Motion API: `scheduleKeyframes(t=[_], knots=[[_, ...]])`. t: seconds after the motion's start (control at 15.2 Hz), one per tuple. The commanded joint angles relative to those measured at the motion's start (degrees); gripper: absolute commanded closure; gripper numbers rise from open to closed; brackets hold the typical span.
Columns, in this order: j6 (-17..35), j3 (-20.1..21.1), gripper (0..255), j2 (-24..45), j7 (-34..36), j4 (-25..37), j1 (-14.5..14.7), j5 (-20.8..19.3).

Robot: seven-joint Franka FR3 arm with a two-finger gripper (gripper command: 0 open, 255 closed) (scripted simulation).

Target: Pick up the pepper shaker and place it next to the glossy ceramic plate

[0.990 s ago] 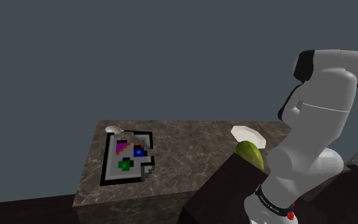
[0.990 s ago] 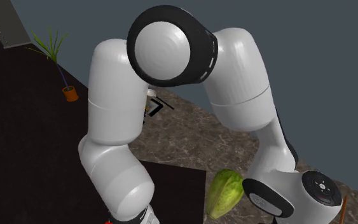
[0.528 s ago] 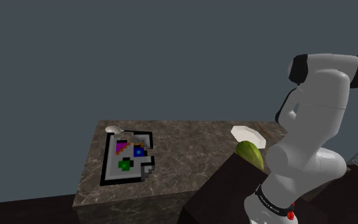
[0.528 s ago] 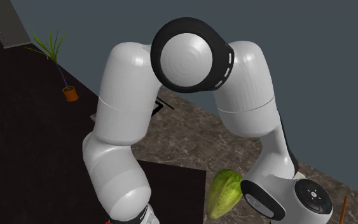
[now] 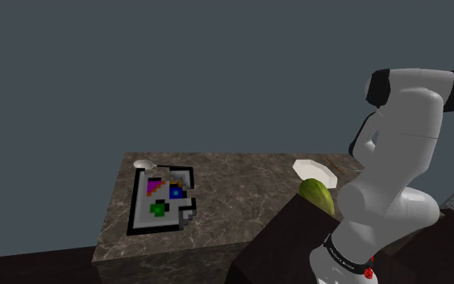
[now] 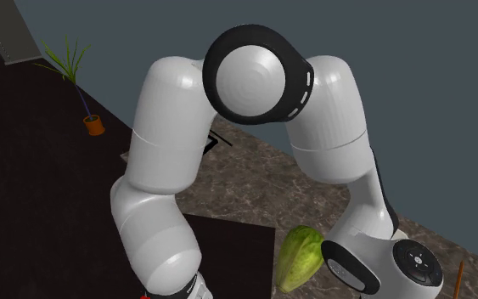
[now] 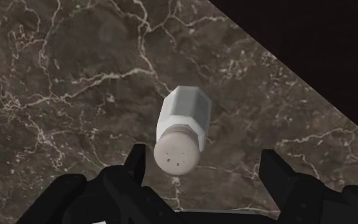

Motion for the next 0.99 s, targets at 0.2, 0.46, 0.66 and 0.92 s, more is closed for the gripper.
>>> scheduleKeyframes(t=[0.2,0.46,0.66,0.92], knots=[[-0.84,-3.31,0,-2.26,2.75,-1.07,2.68,-3.68],[-3.32,-14.61,0,-9.04,11.67,-3.6,11.86,-15.88],[-3.31,-14.59,0,-9.05,11.68,-3.6,11.84,-15.89],[-3.31,-14.59,0,-9.05,11.68,-3.6,11.84,-15.89]])
